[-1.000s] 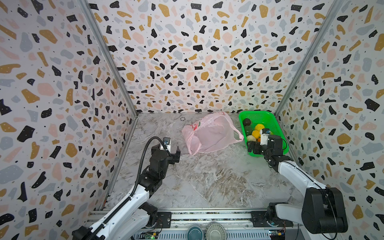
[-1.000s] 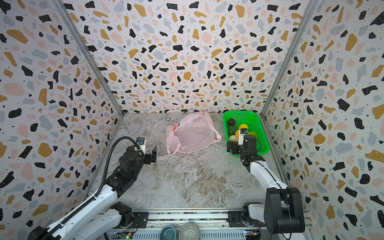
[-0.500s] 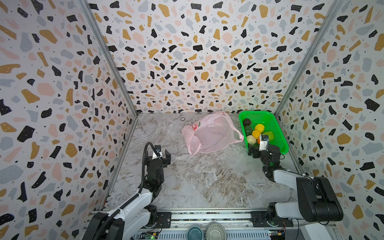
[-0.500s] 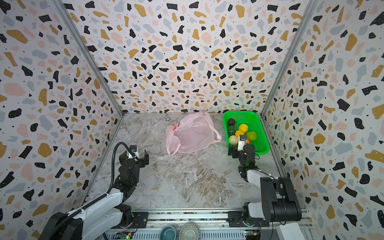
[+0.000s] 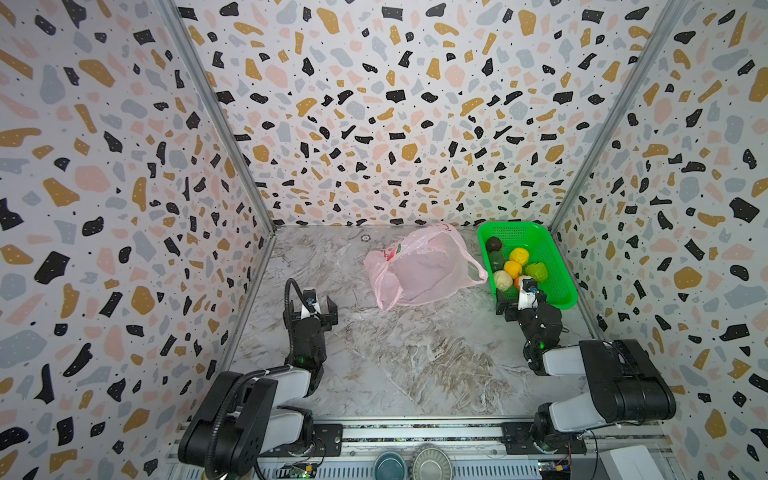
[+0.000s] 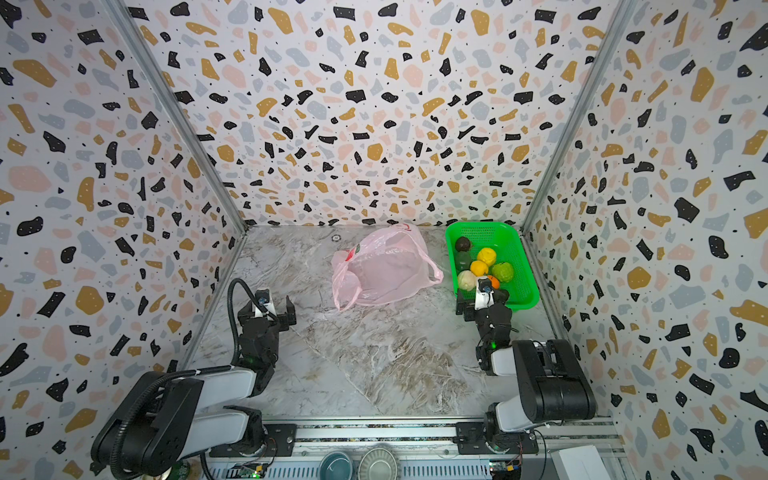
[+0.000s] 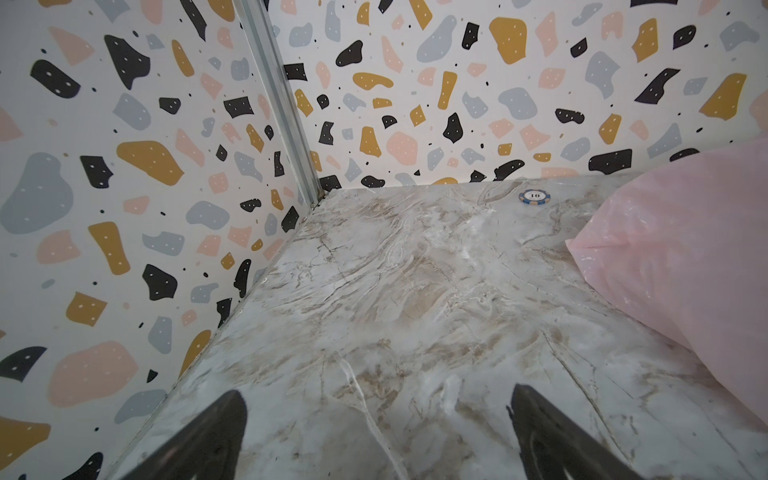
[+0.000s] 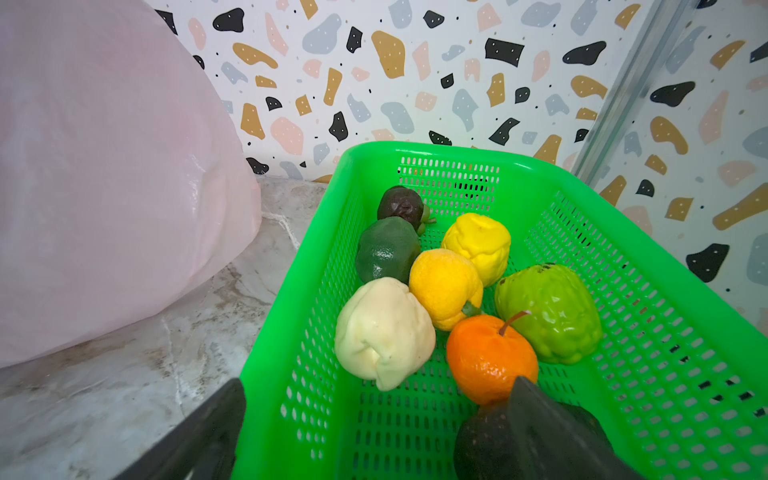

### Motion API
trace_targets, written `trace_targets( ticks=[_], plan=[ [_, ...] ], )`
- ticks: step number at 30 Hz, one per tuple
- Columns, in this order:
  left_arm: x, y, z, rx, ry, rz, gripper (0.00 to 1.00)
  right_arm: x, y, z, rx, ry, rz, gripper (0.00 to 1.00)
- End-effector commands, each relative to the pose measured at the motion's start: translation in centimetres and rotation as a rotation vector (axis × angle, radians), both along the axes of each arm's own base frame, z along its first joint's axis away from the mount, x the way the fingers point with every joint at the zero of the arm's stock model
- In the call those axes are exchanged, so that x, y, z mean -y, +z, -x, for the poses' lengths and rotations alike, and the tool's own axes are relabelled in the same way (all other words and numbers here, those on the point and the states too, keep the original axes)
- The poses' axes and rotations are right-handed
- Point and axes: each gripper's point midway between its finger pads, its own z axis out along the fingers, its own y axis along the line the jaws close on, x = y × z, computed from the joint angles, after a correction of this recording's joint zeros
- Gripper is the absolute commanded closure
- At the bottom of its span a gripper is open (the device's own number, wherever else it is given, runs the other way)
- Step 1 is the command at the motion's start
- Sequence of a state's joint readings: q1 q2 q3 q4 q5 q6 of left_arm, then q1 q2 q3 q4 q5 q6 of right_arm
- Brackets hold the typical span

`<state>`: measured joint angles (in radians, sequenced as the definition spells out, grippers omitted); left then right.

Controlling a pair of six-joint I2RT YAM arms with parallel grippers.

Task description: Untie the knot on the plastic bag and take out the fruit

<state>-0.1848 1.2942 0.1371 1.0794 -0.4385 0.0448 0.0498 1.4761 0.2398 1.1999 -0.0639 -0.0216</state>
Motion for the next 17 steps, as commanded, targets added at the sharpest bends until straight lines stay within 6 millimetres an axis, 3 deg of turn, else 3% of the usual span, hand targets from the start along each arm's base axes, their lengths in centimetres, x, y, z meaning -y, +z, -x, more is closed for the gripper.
trace_targets(
  ticks=[1,17],
  plan=[
    [-0.14,1.18,-0.50,0.087,0.008,0.038,0.00,0.06,-0.73,0.31,-0.015,-0.003,0.001,0.01],
    [-0.62,0.66,-0.97,0.072,0.013,0.061,0.00,0.06,-0.55,0.57,0.003,-0.041,0.022,0.01]
  ],
)
